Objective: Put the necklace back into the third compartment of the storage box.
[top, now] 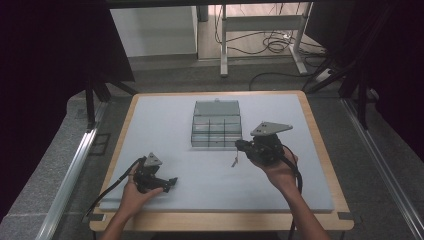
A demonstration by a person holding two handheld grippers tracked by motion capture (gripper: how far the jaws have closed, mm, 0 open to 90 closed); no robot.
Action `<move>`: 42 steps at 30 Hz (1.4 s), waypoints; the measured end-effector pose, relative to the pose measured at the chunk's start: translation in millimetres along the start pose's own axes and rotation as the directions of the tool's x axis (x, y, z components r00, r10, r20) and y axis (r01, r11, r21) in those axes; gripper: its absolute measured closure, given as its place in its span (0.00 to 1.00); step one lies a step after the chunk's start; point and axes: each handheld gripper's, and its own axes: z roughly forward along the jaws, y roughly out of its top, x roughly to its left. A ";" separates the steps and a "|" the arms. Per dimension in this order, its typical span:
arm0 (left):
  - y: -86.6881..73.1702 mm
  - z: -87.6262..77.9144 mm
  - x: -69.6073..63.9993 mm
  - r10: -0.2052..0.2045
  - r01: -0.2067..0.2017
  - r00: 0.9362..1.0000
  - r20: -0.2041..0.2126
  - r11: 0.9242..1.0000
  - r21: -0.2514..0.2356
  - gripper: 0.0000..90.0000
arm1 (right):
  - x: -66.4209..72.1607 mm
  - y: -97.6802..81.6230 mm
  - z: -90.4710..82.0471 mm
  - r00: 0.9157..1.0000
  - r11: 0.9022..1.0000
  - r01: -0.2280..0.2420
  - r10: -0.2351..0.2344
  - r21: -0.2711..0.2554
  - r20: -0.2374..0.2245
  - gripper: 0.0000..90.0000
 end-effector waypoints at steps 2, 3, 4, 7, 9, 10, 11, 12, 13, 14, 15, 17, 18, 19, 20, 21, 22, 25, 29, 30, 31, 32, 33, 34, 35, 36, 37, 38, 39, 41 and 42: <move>0.0 0.0 0.0 0.000 0.000 1.000 0.000 1.000 0.000 0.00 | -0.6 0.8 -0.2 1.000 1.000 -0.001 0.001 -0.002 0.002 0.94; 0.0 -0.1 0.0 0.000 0.000 1.000 0.000 1.000 0.000 0.00 | -1.4 1.6 -0.5 1.000 1.000 -0.002 0.002 -0.002 0.001 0.94; 0.0 0.0 0.0 0.000 0.000 1.000 0.000 1.000 0.000 0.00 | -2.5 2.4 -0.7 1.000 1.000 0.001 -0.001 -0.003 0.002 0.94; 0.0 -0.1 0.0 0.000 0.000 1.000 0.000 1.000 0.000 0.00 | -5.8 7.6 -4.1 1.000 1.000 0.001 -0.001 -0.005 0.012 0.94; 0.1 -0.1 0.3 0.004 -0.004 1.000 -0.002 1.000 0.000 0.00 | -6.1 9.4 -5.5 1.000 1.000 -0.002 0.002 -0.005 0.013 0.94; 0.1 -0.1 0.3 0.004 -0.004 1.000 0.000 1.000 0.000 0.00 | -7.2 13.2 -7.9 1.000 1.000 0.000 0.001 -0.011 0.015 0.94; 0.1 -0.1 0.3 0.004 -0.004 1.000 0.000 1.000 0.000 0.00 | -7.5 14.7 -8.5 1.000 1.000 0.001 -0.001 -0.012 0.017 0.94; 0.1 -0.1 0.4 0.004 -0.004 1.000 0.000 1.000 0.000 0.00 | -7.8 16.6 -9.2 1.000 1.000 0.001 0.000 -0.011 0.018 0.94; 0.1 -0.1 0.4 0.004 -0.004 1.000 0.000 1.000 0.000 0.00 | -7.8 16.6 -9.2 1.000 1.000 0.001 0.000 -0.011 0.018 0.94; 0.1 -0.1 0.3 0.004 -0.004 1.000 0.000 1.000 0.000 0.00 | -9.0 21.1 -9.6 1.000 1.000 0.004 -0.004 -0.010 0.022 0.94; 0.1 0.0 0.3 0.004 -0.004 1.000 0.000 1.000 0.000 0.00 | -9.0 21.1 -9.6 1.000 1.000 0.004 -0.004 -0.010 0.022 0.94; 0.1 0.0 0.4 0.004 -0.004 1.000 -0.001 1.000 0.000 0.00 | -10.0 24.7 -9.0 1.000 1.000 0.002 -0.002 -0.009 0.023 0.94; 0.1 -0.1 0.3 0.004 -0.004 1.000 0.000 1.000 0.000 0.00 | -11.6 27.7 -7.6 1.000 1.000 0.000 0.000 -0.008 0.025 0.94; 0.1 -0.1 0.3 0.004 -0.004 1.000 0.000 1.000 0.000 0.00 | -11.6 27.7 -7.6 1.000 1.000 0.000 0.000 -0.008 0.025 0.94; 0.1 0.0 0.3 0.004 -0.004 1.000 0.000 1.000 0.000 0.00 | -12.8 29.9 -6.2 1.000 1.000 -0.008 0.008 -0.008 0.022 0.94; 0.1 0.0 0.3 0.004 -0.004 1.000 0.000 1.000 0.000 0.00 | -13.7 31.0 -5.3 1.000 1.000 -0.015 0.015 -0.010 0.015 0.94; 0.1 0.0 0.3 0.004 -0.004 1.000 0.000 1.000 0.000 0.00 | -14.3 32.2 -4.4 1.000 1.000 -0.020 0.020 -0.011 0.008 0.94; 0.1 -0.1 0.4 0.004 -0.004 1.000 0.000 1.000 0.000 0.00 | -14.8 34.6 -2.5 1.000 1.000 -0.025 0.025 -0.009 0.004 0.94; 0.1 -0.1 0.3 0.004 -0.004 1.000 0.000 1.000 0.000 0.00 | -16.4 39.2 2.1 1.000 1.000 -0.026 0.026 -0.002 0.010 0.94; 0.1 -0.1 0.3 0.003 -0.003 1.000 0.000 1.000 0.000 0.00 | -17.1 40.3 3.3 1.000 1.000 -0.028 0.028 -0.002 0.013 0.94; 0.1 -0.1 0.4 0.004 -0.004 1.000 0.000 1.000 0.000 0.00 | -18.1 41.8 4.5 0.999 1.000 -0.030 0.030 -0.002 0.017 0.94; 0.1 -0.1 0.4 0.004 -0.004 1.000 0.000 1.000 0.000 0.00 | -19.2 43.0 5.3 0.999 1.000 -0.031 0.031 0.000 0.020 0.94; 0.1 0.0 0.4 0.003 -0.003 1.000 0.000 1.000 0.000 0.00 | -20.2 44.2 6.2 0.999 0.999 -0.033 0.033 0.002 0.023 0.94; 0.1 -0.1 0.4 0.004 -0.004 1.000 0.000 1.000 0.000 0.00 | -21.3 45.4 7.1 0.999 0.999 -0.036 0.035 0.001 0.029 0.94; 0.0 0.1 0.3 0.003 -0.003 1.000 -0.001 1.000 -0.002 0.00 | -23.1 46.7 8.1 0.999 0.999 -0.036 0.036 0.000 0.032 0.94; 0.0 0.1 0.3 0.003 -0.003 1.000 -0.001 1.000 -0.002 0.00 | -24.8 48.0 9.6 0.998 0.999 -0.041 0.041 0.000 0.037 0.94; 0.0 0.2 0.3 0.003 -0.003 1.000 -0.001 1.000 -0.002 0.00 | -24.8 48.0 9.6 0.998 0.999 -0.041 0.041 0.000 0.037 0.94; 0.0 0.1 0.3 0.003 -0.003 1.000 -0.001 1.000 -0.002 0.00 | -26.0 48.8 11.0 0.998 0.999 -0.040 0.040 0.002 0.044 0.94; 0.0 0.1 0.3 0.003 -0.003 1.000 -0.001 1.000 -0.002 0.00 | -28.2 50.5 14.7 0.998 0.999 -0.031 0.031 0.009 0.058 0.94; 0.1 0.0 0.4 0.003 -0.003 1.000 0.000 1.000 0.000 0.00 | -30.0 52.1 17.1 0.998 0.999 -0.036 0.036 0.003 0.059 0.94; 0.1 0.0 0.4 0.004 -0.004 1.000 0.000 1.000 0.000 0.00 | -30.7 52.7 17.9 0.998 0.999 -0.038 0.038 0.002 0.058 0.94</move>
